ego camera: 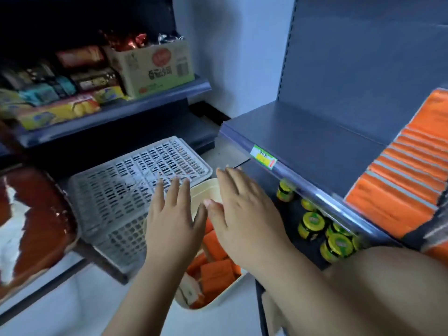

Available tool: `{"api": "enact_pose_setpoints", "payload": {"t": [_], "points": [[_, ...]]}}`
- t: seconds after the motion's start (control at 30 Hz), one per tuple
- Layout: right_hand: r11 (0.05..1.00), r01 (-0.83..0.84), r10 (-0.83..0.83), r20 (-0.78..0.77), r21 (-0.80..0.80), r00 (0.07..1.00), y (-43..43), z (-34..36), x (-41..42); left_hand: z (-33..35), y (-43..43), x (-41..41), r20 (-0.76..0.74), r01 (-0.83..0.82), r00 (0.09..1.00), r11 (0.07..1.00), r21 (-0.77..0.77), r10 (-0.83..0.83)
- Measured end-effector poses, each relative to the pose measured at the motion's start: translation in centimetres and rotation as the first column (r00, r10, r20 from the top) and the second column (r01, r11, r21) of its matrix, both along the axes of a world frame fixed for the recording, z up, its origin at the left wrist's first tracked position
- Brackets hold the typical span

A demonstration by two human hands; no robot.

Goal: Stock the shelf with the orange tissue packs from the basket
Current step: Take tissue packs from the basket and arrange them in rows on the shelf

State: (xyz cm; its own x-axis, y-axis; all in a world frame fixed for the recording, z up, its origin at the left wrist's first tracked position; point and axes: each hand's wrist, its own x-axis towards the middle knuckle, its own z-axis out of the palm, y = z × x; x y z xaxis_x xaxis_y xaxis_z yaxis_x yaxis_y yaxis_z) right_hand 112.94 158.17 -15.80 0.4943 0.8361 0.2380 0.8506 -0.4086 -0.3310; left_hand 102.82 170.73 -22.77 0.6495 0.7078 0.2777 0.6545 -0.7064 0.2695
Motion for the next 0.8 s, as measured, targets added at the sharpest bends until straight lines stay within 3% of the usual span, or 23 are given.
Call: {"api": "enact_pose_setpoints", "payload": {"t": [0.1,0.2,0.3,0.43,0.6,0.8], "points": [[0.987,-0.045,0.03,-0.102,-0.152,0.994,0.8,-3.1,0.6,-2.8,0.7,-1.3,-0.042,-0.043,0.998,0.997,-0.056,0.041],[0.939,-0.024,-0.062,-0.238,-0.342,0.969,1.4,-6.6,2.0,-6.6,1.8,-2.1,-0.125,-0.029,0.992,0.99,-0.14,0.011],[0.863,0.025,-0.181,-0.263,-0.504,0.948,2.2,-10.1,2.7,-9.5,1.9,-2.5,-0.153,-0.069,0.988,0.946,-0.318,0.02],[0.771,0.01,-0.264,-0.306,-0.636,0.915,3.5,-15.0,2.2,-12.8,1.2,-2.3,-0.211,-0.078,0.977,0.9,-0.429,-0.015],[0.661,0.056,-0.39,-0.279,-0.748,0.878,4.7,-20.4,3.4,-15.9,0.8,-1.5,-0.453,-0.201,0.891,0.864,-0.462,-0.035],[0.467,0.102,-0.594,-0.226,-0.879,0.772,6.4,-25.2,5.0,-19.7,1.1,0.7,-0.543,-0.379,0.838,0.653,-0.656,-0.059]]}}
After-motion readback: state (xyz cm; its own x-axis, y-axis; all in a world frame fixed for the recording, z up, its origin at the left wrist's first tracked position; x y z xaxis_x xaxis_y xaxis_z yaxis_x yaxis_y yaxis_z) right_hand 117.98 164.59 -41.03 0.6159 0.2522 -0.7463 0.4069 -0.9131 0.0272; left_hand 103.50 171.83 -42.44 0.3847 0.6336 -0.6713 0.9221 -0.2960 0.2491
